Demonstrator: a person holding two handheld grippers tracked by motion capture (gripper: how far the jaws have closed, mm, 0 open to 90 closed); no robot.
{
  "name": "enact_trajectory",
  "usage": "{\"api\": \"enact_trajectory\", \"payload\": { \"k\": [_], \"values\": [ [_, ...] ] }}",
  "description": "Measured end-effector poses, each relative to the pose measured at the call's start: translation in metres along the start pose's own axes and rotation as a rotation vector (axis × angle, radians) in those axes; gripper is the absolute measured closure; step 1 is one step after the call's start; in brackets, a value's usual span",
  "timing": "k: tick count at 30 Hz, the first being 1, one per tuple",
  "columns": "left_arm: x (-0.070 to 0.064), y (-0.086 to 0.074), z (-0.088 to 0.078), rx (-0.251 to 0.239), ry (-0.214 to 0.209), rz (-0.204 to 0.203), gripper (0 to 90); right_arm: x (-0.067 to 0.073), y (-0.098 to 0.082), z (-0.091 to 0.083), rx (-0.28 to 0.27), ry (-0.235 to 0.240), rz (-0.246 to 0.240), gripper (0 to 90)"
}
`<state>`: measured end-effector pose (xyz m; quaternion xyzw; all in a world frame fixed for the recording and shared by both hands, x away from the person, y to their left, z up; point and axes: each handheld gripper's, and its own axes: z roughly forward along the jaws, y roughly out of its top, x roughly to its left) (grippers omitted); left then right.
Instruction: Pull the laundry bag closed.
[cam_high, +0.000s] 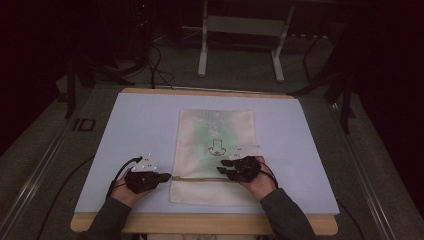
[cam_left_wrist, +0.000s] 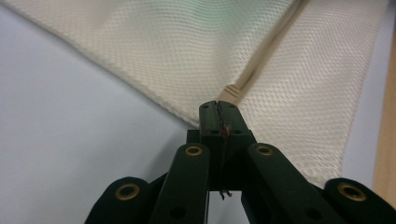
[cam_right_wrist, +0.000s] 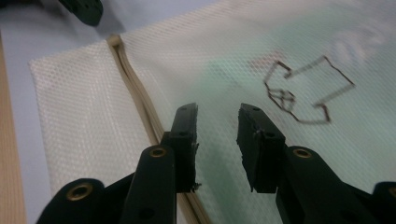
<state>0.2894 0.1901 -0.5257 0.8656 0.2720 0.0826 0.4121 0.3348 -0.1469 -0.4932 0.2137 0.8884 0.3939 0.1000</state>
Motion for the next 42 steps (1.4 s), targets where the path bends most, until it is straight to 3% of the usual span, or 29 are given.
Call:
{"api": "enact_trajectory", "payload": {
  "k": [6, 14, 21, 27, 31, 35, 42],
  "values": [
    [-0.003, 0.000, 0.005, 0.022, -0.009, 0.025, 89.1, 0.006, 0.013, 0.016, 0.000, 0.030, -0.023, 68.0],
    [-0.006, 0.002, 0.007, 0.000, -0.012, 0.032, 89.0, 0.015, 0.028, 0.035, -0.004, 0.059, -0.042, 68.2],
    [-0.007, -0.002, 0.012, 0.016, -0.023, 0.053, 89.0, 0.021, 0.035, 0.048, -0.003, 0.082, -0.051, 68.2],
    [-0.005, -0.005, 0.010, -0.003, -0.061, 0.065, 89.0, 0.027, 0.042, 0.058, -0.003, 0.103, -0.056, 68.1],
    [-0.006, -0.005, 0.011, 0.013, -0.076, 0.084, 89.0, 0.031, 0.046, 0.063, 0.005, 0.119, -0.068, 68.3],
    [-0.004, -0.006, 0.007, -0.005, -0.095, 0.069, 88.8, 0.038, 0.049, 0.070, 0.012, 0.140, -0.085, 70.5],
    [0.000, -0.008, 0.001, -0.007, -0.083, 0.070, 88.8, 0.050, 0.054, 0.082, 0.026, 0.177, -0.126, 75.4]
  ]
}}
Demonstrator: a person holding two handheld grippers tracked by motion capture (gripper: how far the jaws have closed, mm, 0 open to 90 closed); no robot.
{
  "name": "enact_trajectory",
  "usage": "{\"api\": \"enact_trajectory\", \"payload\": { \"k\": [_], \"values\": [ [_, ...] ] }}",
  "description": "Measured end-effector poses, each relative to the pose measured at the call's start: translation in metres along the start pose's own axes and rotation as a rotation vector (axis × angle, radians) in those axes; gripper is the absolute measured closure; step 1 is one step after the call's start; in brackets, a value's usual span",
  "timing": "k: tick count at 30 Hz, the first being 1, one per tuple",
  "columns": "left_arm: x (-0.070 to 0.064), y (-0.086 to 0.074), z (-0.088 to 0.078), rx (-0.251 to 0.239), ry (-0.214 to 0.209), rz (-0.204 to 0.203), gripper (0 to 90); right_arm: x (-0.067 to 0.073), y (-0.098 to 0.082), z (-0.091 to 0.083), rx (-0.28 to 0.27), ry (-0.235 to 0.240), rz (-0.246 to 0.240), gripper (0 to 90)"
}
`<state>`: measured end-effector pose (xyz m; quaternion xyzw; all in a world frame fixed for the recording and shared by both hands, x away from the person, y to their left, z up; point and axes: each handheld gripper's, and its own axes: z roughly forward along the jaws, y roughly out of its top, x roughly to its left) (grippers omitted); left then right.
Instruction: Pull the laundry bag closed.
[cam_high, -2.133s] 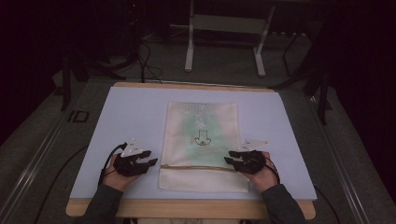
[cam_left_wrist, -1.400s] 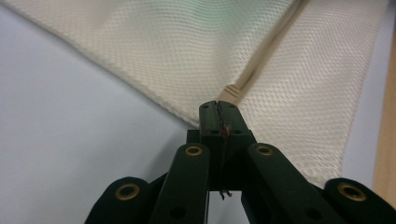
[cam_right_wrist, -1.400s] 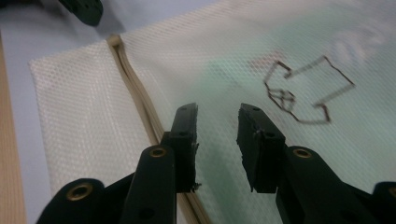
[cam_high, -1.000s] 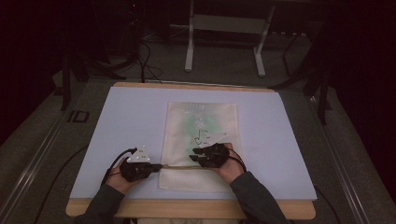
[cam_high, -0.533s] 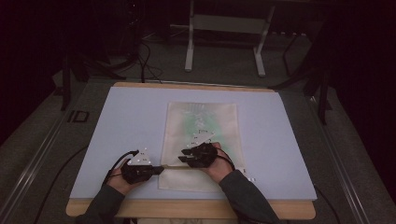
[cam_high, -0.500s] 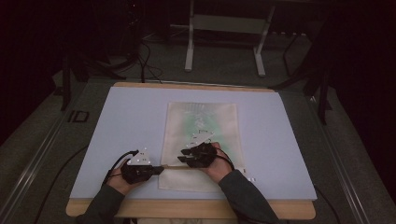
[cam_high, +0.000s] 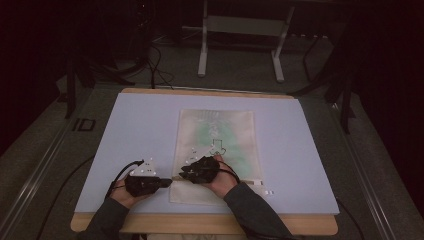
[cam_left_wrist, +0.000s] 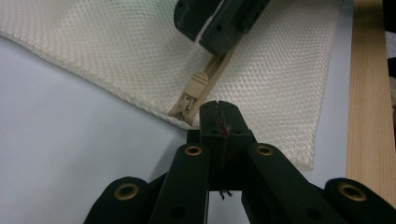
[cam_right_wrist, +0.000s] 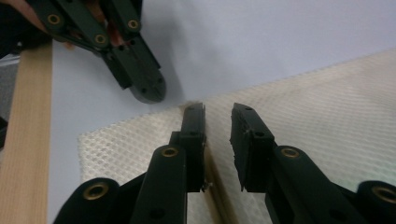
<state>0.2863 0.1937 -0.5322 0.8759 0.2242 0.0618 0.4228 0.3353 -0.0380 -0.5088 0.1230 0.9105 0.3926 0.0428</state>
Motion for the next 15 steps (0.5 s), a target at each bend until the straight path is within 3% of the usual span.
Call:
{"api": "enact_trajectory", "payload": {
  "k": [15],
  "values": [
    [-0.005, -0.001, 0.008, 0.070, -0.002, 0.053, 88.8, 0.002, 0.004, 0.023, 0.077, 0.034, -0.048, 72.4]
  ]
}}
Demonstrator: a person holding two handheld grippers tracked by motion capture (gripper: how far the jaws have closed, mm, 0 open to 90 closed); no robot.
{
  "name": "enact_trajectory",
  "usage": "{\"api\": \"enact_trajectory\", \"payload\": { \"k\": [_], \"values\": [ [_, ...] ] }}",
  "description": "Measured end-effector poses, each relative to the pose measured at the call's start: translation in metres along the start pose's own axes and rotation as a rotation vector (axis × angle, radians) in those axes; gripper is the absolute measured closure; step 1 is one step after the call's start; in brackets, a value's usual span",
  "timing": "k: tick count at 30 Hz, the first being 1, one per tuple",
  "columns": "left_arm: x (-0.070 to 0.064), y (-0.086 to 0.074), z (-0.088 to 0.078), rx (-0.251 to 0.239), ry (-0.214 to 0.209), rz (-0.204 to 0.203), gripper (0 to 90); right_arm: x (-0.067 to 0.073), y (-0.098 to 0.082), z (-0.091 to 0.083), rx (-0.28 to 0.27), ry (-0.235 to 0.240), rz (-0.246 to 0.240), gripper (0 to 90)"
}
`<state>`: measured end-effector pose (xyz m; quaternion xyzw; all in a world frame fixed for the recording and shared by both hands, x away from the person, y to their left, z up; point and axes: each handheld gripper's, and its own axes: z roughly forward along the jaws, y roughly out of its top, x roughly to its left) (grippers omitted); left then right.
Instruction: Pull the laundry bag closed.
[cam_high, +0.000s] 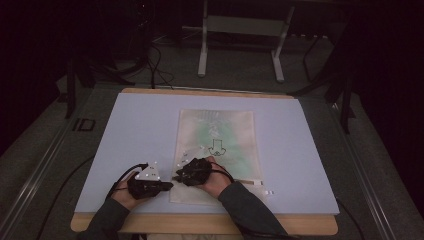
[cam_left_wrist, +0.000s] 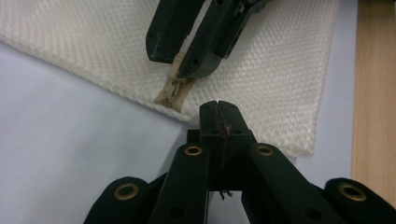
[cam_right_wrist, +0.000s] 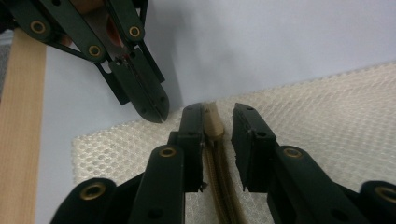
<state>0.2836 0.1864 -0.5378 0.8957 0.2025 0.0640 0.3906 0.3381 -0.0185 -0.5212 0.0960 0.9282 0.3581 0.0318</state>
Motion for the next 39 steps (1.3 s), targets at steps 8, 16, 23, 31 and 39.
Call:
{"api": "enact_trajectory", "payload": {
  "k": [8, 16, 23, 31, 39],
  "values": [
    [0.000, 0.000, 0.000, 0.004, 0.005, 0.007, 88.8, 0.003, 0.002, 0.002, 0.004, 0.002, -0.035, 80.4],
    [-0.001, 0.001, 0.000, 0.005, 0.006, 0.010, 88.8, 0.006, 0.007, 0.000, 0.008, -0.006, -0.081, 81.3],
    [0.001, 0.003, -0.002, -0.057, -0.003, 0.011, 88.3, 0.004, 0.005, 0.001, 0.007, 0.010, -0.063, 81.7],
    [-0.003, 0.006, 0.008, -0.045, -0.013, 0.062, 88.4, 0.003, 0.005, 0.002, -0.002, 0.016, -0.051, 81.8],
    [-0.002, 0.006, 0.011, -0.030, -0.023, 0.049, 89.4, 0.003, 0.004, 0.002, -0.005, 0.015, -0.048, 81.9]
  ]
}}
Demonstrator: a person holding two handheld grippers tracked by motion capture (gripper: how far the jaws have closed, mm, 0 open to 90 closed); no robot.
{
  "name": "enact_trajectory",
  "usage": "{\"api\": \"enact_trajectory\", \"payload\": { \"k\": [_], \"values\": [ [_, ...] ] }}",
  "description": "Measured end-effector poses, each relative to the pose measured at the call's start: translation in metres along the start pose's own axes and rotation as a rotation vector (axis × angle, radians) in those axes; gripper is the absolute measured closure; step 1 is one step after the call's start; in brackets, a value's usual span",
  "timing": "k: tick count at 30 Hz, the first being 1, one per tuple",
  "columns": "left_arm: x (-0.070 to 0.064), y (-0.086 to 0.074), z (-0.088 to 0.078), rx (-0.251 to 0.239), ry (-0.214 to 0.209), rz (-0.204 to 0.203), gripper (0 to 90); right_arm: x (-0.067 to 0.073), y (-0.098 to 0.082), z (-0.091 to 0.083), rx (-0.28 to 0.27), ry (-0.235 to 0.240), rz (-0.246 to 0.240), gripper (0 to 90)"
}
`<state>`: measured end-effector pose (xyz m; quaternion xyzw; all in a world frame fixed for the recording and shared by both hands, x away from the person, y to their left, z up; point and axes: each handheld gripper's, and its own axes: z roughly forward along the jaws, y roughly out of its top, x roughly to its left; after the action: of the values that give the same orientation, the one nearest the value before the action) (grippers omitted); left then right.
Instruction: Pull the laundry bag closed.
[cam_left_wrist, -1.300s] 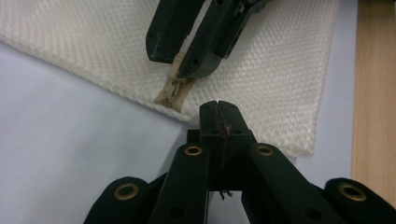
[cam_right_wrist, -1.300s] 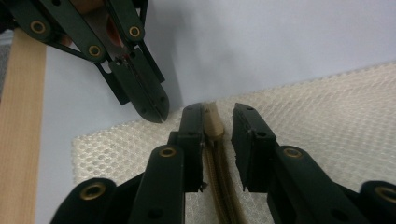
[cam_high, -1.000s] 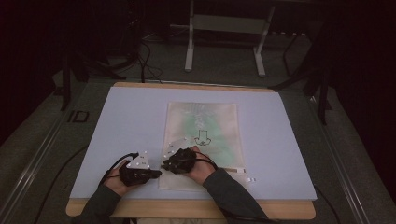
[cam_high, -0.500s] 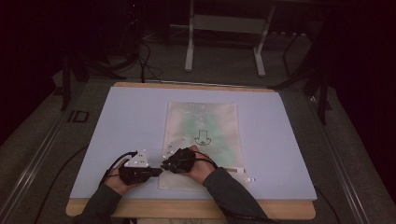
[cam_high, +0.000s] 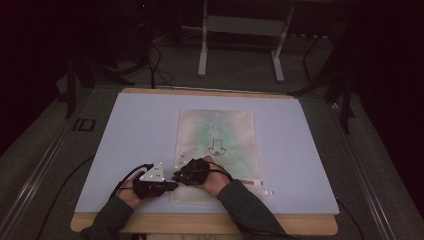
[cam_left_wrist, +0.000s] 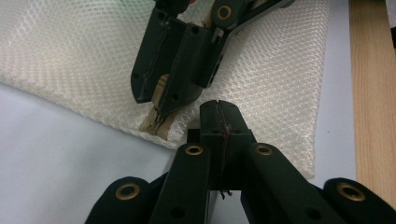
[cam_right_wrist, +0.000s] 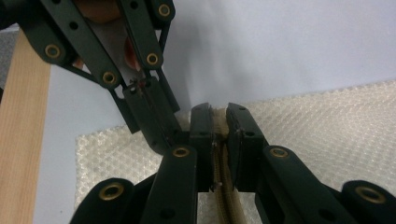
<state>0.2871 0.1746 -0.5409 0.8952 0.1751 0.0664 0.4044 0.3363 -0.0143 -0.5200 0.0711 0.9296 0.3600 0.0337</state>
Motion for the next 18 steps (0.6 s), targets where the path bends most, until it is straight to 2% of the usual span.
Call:
{"api": "enact_trajectory", "payload": {
  "k": [7, 18],
  "values": [
    [-0.001, -0.001, 0.000, -0.004, 0.005, -0.009, 89.7, -0.001, -0.011, -0.002, -0.006, -0.003, 0.005, 82.1],
    [-0.002, 0.000, 0.000, 0.001, 0.012, -0.014, 89.9, 0.001, -0.018, -0.009, -0.017, -0.016, -0.004, 82.3]
  ]
}}
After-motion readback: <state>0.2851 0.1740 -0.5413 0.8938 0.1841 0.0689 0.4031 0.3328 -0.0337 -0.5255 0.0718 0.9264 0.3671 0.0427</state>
